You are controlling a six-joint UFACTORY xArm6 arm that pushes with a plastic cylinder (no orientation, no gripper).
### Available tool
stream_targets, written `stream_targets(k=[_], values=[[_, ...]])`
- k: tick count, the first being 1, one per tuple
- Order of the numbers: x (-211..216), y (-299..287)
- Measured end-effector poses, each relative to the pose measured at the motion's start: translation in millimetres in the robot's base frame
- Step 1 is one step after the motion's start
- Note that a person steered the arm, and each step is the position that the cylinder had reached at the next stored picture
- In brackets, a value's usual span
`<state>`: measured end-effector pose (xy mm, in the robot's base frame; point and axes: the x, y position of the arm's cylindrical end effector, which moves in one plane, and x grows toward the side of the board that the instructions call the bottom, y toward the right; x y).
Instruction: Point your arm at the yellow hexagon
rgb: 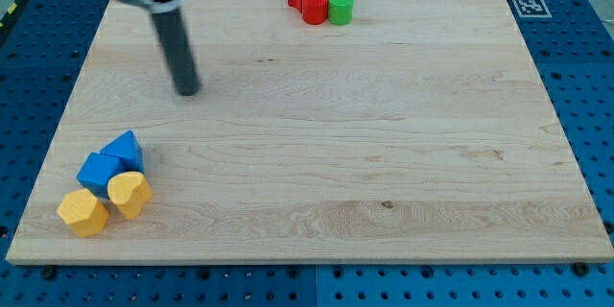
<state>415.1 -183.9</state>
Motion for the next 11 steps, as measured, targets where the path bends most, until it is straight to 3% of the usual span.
stream_targets(k=[2, 3, 5, 6, 7, 9, 11], values=[[20, -121], [22, -121], [133, -120], [136, -120], [166, -120], [171, -117], [171, -54]])
